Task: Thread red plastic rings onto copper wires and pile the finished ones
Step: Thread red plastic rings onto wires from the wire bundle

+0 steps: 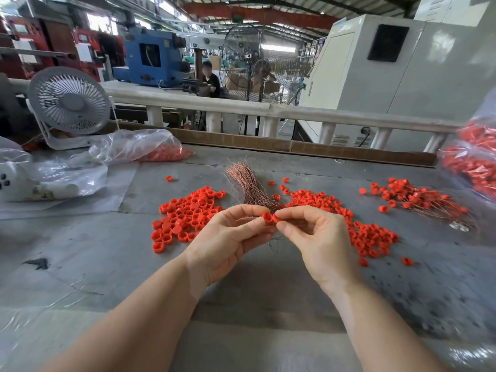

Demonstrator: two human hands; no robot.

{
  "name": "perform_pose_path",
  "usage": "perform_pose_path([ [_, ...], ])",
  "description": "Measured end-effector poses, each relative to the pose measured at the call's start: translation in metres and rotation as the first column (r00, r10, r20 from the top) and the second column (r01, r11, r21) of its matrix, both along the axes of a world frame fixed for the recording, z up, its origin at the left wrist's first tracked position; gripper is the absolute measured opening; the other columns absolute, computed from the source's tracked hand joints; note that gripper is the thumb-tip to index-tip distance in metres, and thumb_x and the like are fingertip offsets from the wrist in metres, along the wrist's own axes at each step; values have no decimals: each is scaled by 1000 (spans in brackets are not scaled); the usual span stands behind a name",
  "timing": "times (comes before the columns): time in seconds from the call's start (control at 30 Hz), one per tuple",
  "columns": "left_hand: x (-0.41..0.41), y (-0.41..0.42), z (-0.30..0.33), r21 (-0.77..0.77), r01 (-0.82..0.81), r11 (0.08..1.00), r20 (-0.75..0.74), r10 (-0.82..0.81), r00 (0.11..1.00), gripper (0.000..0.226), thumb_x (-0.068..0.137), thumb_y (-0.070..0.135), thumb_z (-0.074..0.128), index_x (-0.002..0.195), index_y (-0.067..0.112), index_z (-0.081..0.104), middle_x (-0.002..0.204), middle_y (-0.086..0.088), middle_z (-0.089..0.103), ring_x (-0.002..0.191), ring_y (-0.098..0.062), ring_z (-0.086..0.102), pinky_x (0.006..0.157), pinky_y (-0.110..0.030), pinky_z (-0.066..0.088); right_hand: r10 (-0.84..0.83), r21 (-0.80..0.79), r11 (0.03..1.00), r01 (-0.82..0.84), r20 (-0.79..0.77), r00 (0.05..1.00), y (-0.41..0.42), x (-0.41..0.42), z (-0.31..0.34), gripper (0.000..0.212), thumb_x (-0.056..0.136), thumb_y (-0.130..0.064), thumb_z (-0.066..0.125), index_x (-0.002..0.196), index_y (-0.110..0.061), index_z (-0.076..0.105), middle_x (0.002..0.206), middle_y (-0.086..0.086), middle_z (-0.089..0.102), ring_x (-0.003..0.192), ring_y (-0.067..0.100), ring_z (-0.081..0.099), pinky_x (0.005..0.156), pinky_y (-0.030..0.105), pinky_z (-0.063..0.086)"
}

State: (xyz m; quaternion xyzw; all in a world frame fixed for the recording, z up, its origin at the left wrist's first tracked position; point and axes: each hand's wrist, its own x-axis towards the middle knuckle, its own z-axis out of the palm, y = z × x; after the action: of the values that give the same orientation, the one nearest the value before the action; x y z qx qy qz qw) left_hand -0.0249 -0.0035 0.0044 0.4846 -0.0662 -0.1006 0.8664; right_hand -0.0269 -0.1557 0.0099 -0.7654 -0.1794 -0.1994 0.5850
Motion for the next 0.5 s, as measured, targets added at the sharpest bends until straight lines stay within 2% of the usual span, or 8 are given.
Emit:
perform_pose_path([
  [0.13,1,-1,-1,22,-6,1000,8,6,1000,17,69,6,61,86,4,65,79,-13,70,72,-16,69,65,-21,57,-51,-28,998,53,40,998,0,1,0,32,74,-4,75,71,-35,69,72,-19,70,68,0,64,65,16,49],
  [0.5,-1,-2,-1,50,30,998,40,-32,999,18,69,7,62,86,4,66,80,-11,71,74,-14,69,69,-21,57,-31,-28,999,34,95,995,0,1,-2,34,71,-1,76,68,-35,69,73,-22,70,73,-1,65,66,15,49],
])
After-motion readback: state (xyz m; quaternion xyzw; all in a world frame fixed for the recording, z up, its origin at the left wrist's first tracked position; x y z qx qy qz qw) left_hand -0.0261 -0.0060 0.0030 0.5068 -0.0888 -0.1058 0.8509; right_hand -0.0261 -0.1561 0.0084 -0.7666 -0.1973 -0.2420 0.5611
